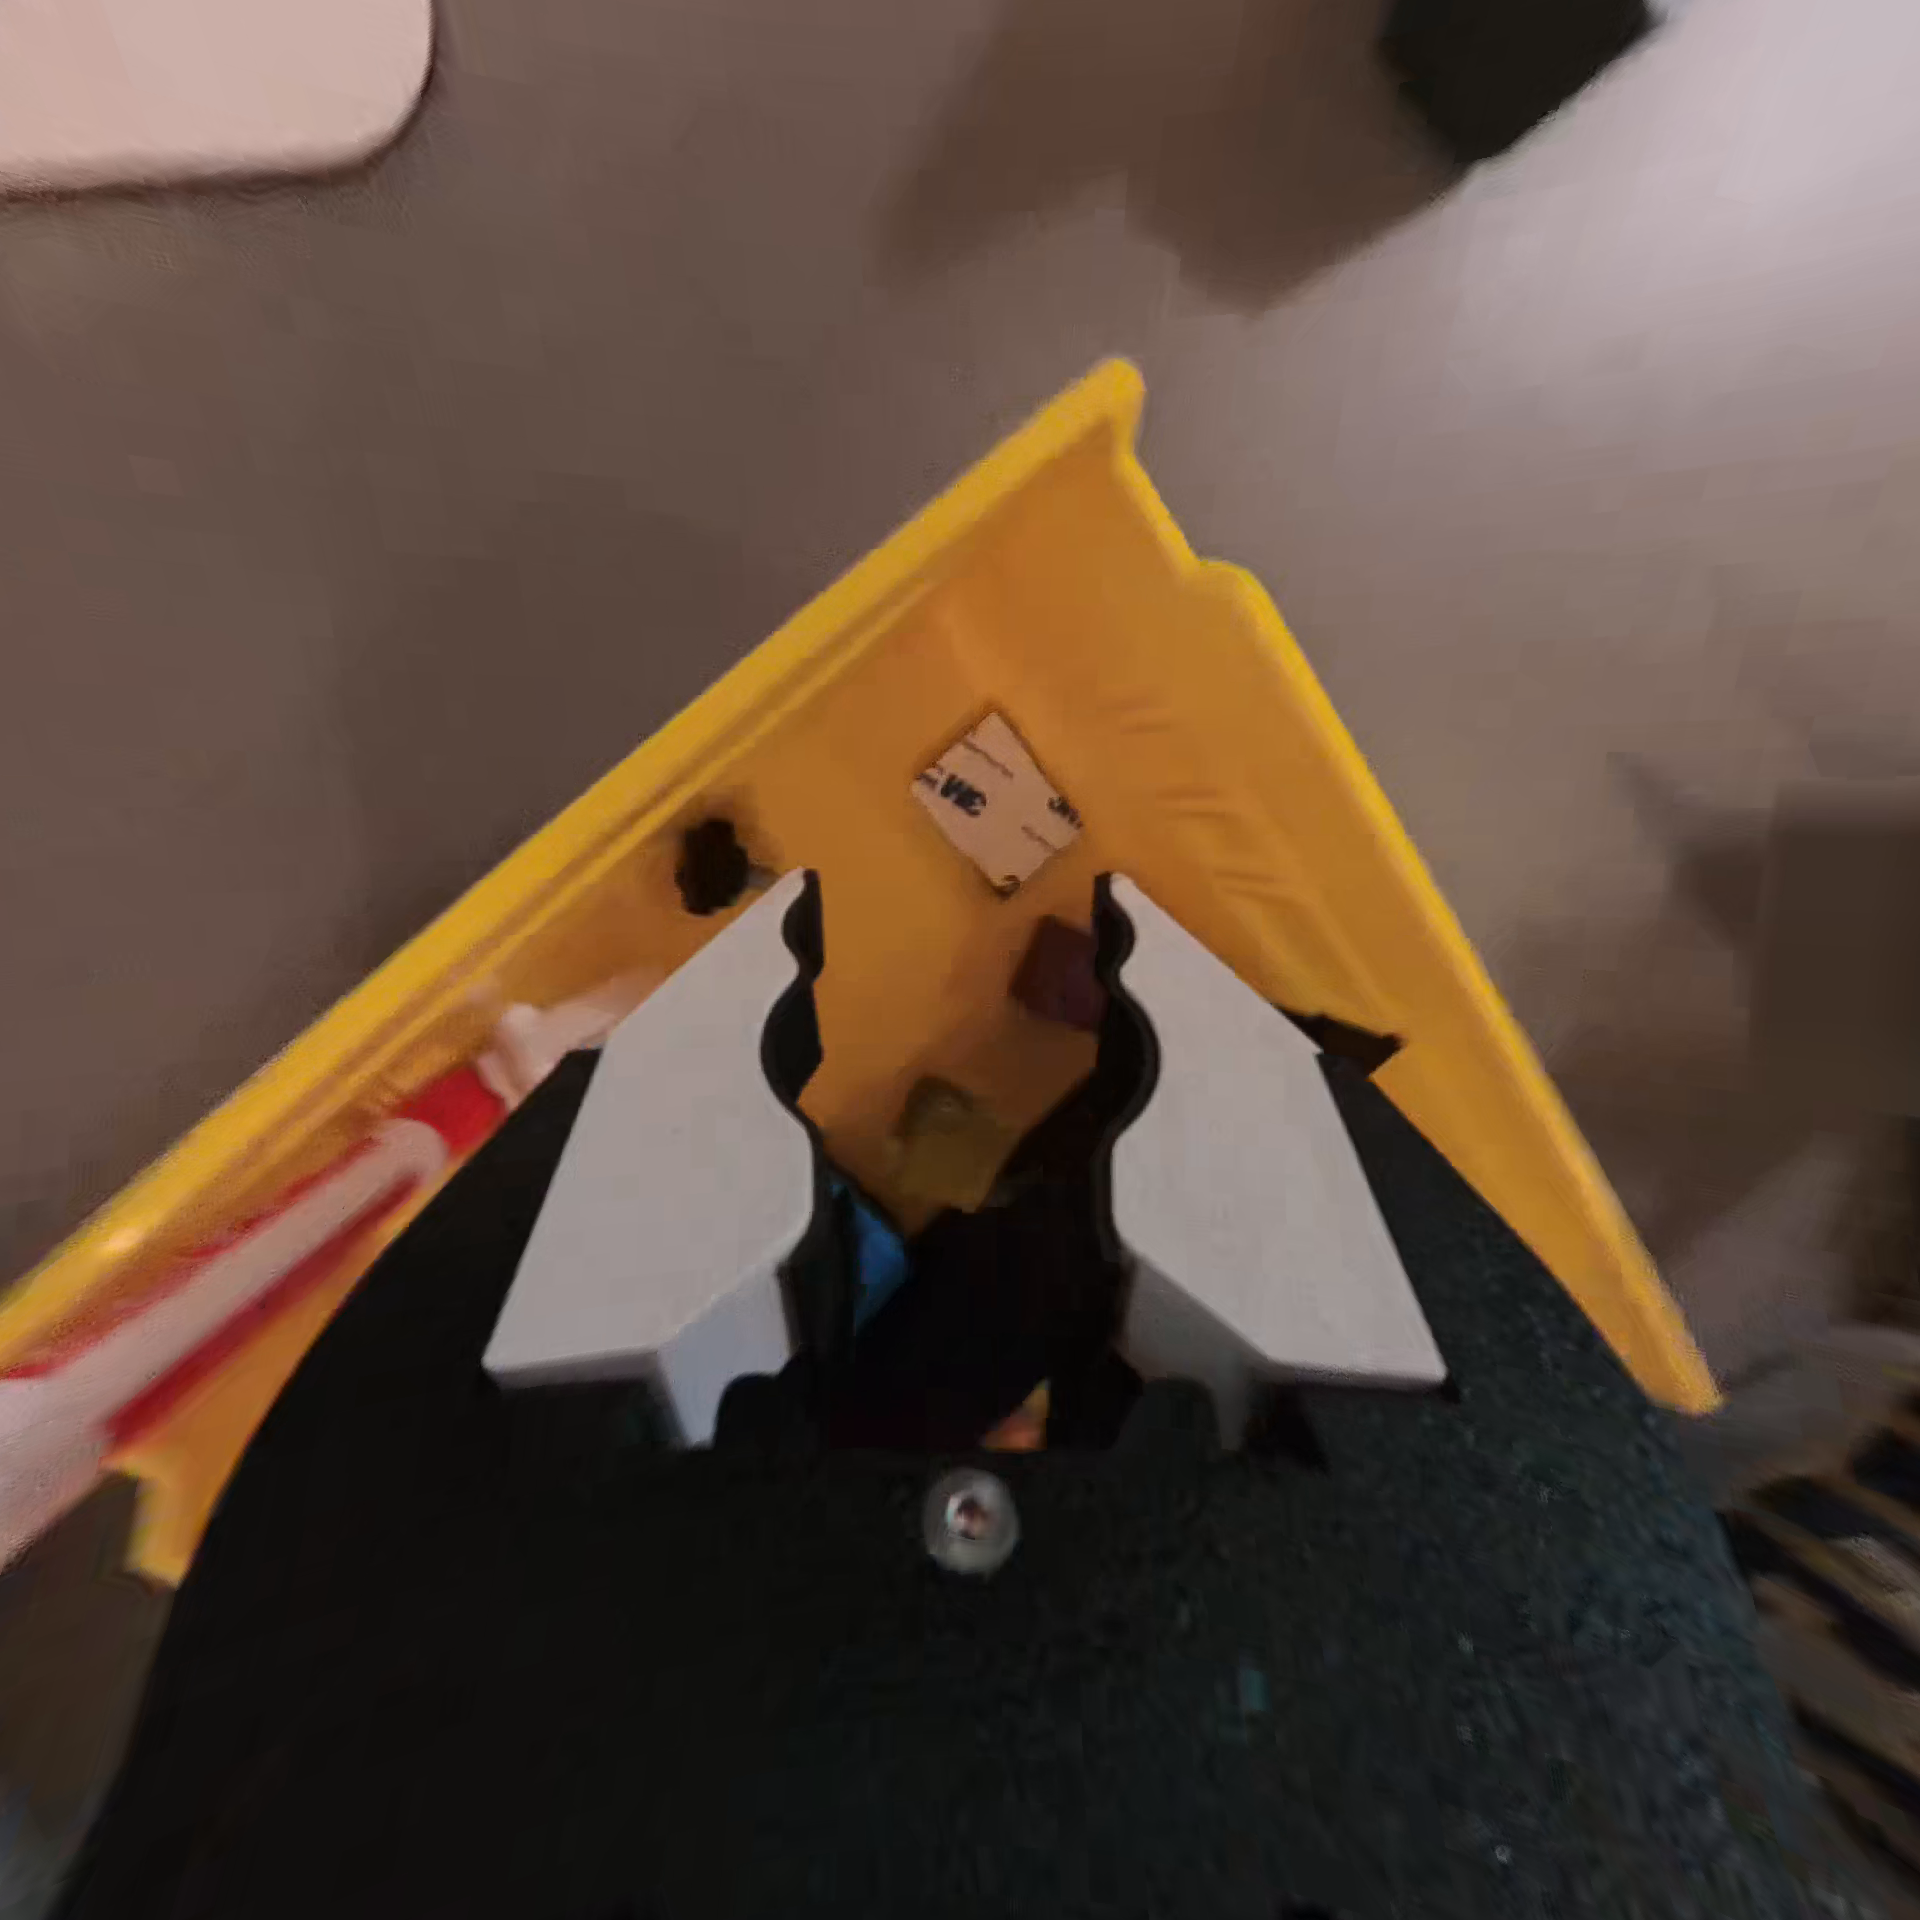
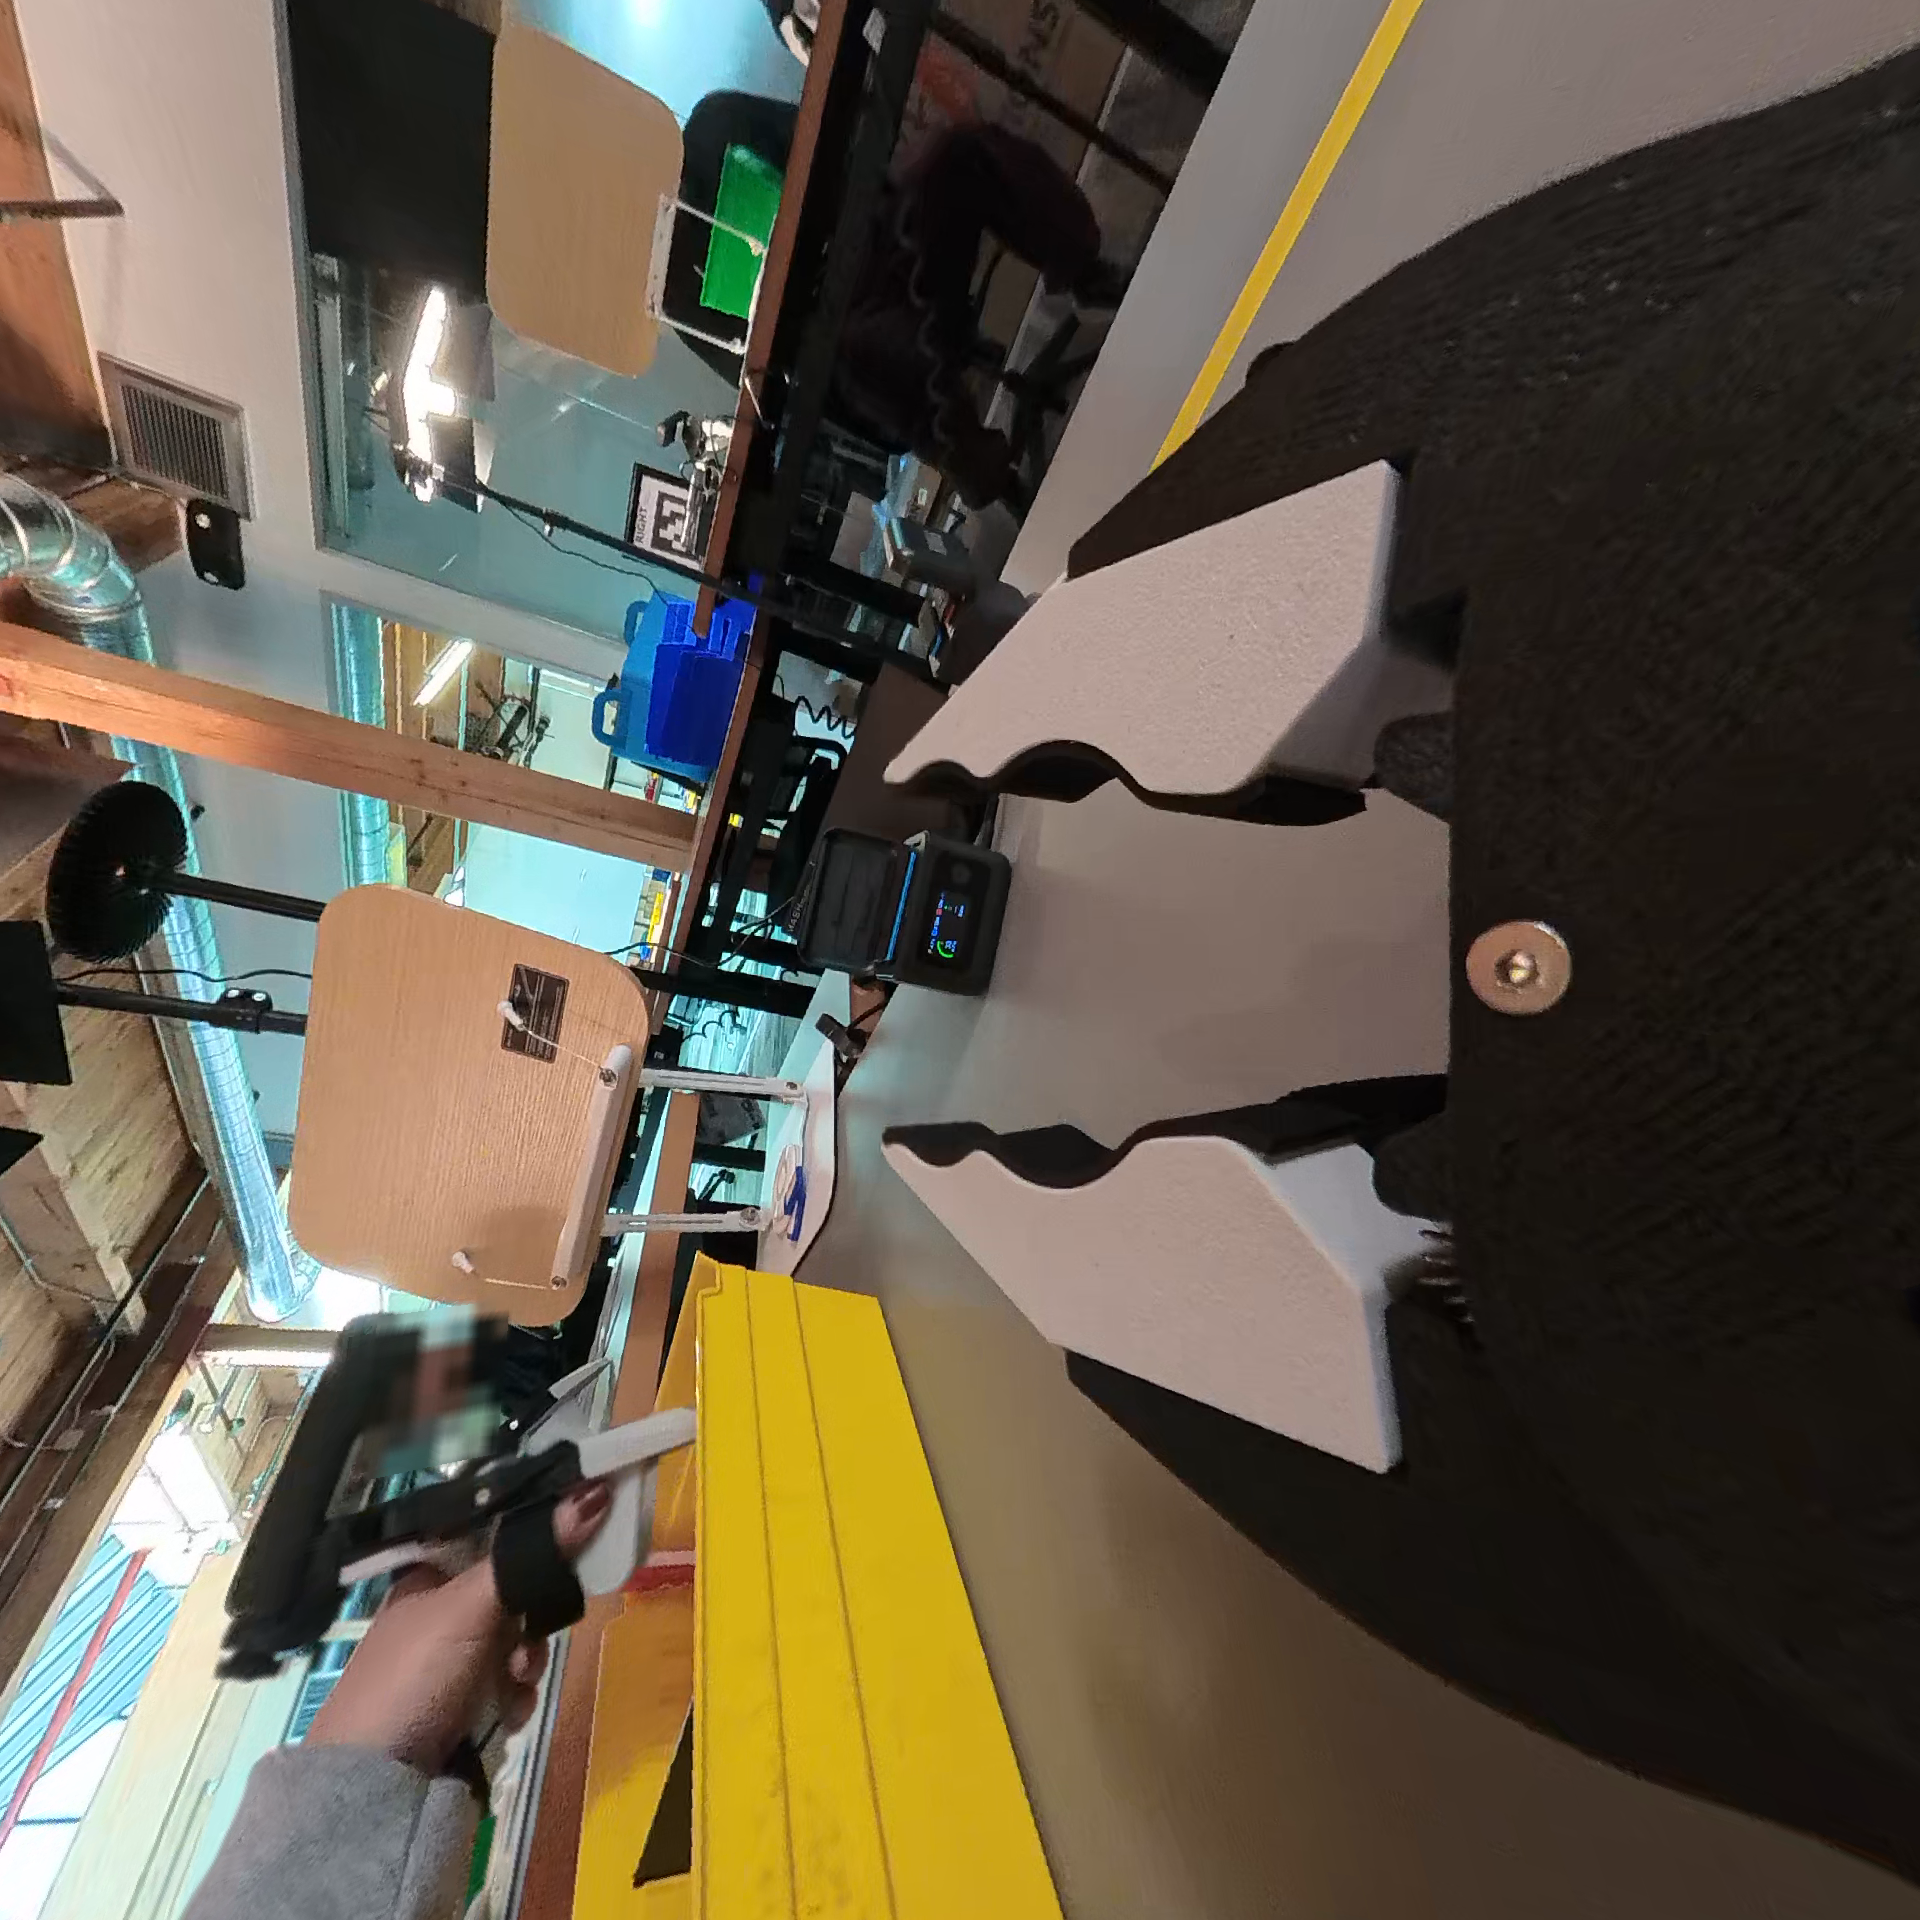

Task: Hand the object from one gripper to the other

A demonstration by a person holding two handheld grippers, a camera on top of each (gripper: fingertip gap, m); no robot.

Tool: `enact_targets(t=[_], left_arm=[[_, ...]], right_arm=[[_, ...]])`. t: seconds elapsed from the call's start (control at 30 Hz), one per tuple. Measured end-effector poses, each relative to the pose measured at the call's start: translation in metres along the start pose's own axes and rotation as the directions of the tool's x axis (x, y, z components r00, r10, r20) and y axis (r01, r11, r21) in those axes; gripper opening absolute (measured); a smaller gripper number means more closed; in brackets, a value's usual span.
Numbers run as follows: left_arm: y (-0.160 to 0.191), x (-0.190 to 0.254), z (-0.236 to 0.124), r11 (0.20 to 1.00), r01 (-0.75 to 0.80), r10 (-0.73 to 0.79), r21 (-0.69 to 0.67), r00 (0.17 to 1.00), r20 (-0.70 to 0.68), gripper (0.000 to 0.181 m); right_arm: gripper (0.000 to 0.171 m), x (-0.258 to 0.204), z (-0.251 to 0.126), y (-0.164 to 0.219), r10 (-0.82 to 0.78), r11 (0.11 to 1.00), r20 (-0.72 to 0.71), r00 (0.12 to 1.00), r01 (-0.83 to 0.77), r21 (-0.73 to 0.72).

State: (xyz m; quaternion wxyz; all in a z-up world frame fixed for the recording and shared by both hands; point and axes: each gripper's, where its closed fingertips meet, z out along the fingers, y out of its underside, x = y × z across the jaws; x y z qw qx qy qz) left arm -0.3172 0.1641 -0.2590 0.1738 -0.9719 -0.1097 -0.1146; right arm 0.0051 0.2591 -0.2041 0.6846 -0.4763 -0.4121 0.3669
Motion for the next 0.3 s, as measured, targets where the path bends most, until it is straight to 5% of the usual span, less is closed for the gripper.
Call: enact_targets(t=[0.03,0.13,0.3], left_arm=[[0.003,0.002,0.005,0.995,0.093,-0.093,-0.024,0.995,-0.026,0.051],[0.019,0.006,0.029,0.967,0.221,-0.221,-0.128,0.975,0.014,0.056],[0.021,0.006,0.056,0.953,0.280,-0.274,-0.116,0.959,0.065,0.059]], right_arm=[[0.061,0.000,0.000,0.000,0.008,1.000,0.001,1.000,-0.008,-0.001],[0.061,0.002,-0.001,-0.001,0.026,1.000,-0.003,1.000,-0.026,0.006],[0.061,0.001,-0.001,-0.002,0.038,0.999,0.010,0.999,-0.038,0.010]])
